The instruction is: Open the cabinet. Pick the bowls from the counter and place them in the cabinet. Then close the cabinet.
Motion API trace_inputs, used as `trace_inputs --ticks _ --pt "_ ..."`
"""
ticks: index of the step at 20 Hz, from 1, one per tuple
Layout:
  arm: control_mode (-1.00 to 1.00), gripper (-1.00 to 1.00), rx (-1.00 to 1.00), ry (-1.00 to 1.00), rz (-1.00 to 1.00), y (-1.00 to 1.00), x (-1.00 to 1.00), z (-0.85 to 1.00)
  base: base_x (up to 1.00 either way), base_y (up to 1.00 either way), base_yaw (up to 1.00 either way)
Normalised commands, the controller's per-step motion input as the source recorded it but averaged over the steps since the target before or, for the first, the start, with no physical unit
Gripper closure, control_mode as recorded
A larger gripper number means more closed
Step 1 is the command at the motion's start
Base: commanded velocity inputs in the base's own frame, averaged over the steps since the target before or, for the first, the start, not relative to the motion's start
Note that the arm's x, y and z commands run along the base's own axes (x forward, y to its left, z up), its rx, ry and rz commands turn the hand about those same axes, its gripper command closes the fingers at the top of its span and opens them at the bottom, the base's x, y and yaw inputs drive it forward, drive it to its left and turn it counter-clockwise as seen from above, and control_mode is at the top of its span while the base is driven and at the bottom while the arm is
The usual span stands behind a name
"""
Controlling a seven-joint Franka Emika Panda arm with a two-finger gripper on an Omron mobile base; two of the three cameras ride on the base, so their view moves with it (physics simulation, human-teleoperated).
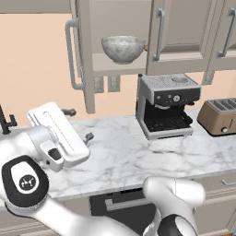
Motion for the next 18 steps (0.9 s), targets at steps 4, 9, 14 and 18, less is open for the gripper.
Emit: trace_inputs --ticks 4,9,14,18 --pt "-1.00 -1.00 0.22 0.00 0.00 0.13 0.16 0.08 0.00 0.00 0.00" --pt "-1.00 -1.00 0.09 0.00 0.00 -0.36 0.21 0.05 0.00 0.00 0.00" --pt "-1.00 -1.00 0.01 0.00 0.00 -0.39 0.24 -0.03 0.00 0.00 0.00" --pt "-1.00 -1.00 0.00 0.00 0.00 -0.15 0.09 -0.31 0.00 0.00 0.00"
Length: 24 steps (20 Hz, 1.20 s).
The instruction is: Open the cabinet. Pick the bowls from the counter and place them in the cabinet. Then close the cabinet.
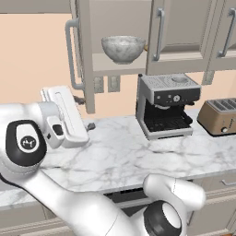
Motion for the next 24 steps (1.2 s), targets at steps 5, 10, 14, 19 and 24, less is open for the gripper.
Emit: trace_inputs --ticks 5,10,14,19,24 --pt "-1.00 -1.00 -0.02 0.00 0.00 -0.08 0.02 -0.43 0.00 0.00 0.00" --pt "-1.00 -1.00 -0.23 0.21 0.00 -0.21 0.00 -0.65 0.00 0.00 0.00" --pt "-1.00 -1.00 -0.21 0.23 0.00 -0.16 0.00 -0.30 0.00 0.00 0.00" --pt "-1.00 -1.00 -0.35 0.02 0.00 0.55 -0.36 0.00 0.00 0.00 0.00" --pt "-1.00 -1.00 -0.33 -0.04 0.00 0.98 -0.27 0.23 0.00 0.00 0.00"
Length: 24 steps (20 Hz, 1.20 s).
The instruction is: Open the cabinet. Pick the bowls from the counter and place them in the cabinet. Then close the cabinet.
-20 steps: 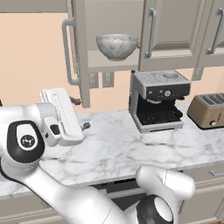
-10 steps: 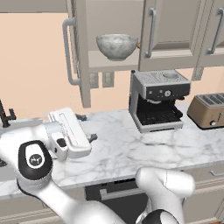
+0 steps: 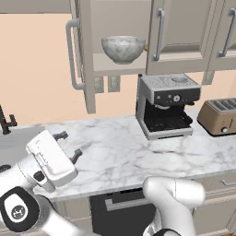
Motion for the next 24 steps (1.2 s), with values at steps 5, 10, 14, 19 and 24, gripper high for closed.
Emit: trace_inputs --ticks 5,10,14,19,24 --pt "-1.00 -1.00 -0.21 -0.01 0.00 0.71 -0.03 0.60 0.00 0.00 0.00" --pt "-1.00 -1.00 -0.01 0.00 -0.05 -0.09 0.00 0.66 0.00 0.00 0.00" --pt "-1.00 -1.00 0.02 0.00 -0.04 -0.23 0.00 0.30 0.00 0.00 0.00" --pt "-1.00 -1.00 0.07 0.00 -0.04 -0.31 0.00 0.04 0.00 0.00 0.00" --pt "-1.00 -1.00 0.01 0.03 -0.01 -0.34 0.00 0.00 0.00 0.00 0.00"
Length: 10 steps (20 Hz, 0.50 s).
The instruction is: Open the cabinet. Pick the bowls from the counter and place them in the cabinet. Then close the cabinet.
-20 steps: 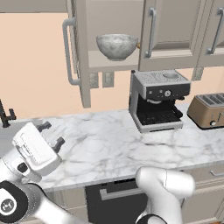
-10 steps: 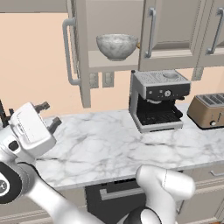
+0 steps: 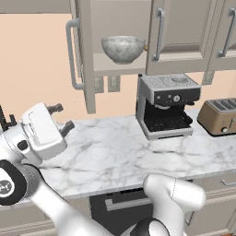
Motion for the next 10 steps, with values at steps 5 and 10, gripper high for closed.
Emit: trace_inputs --ticks 5,10 --pt "-1.00 -1.00 0.00 0.01 0.00 -0.42 0.07 0.00 0.00 0.00 0.00" --pt "-1.00 -1.00 0.00 0.00 0.00 -0.31 0.06 0.00 0.00 0.00 0.00"
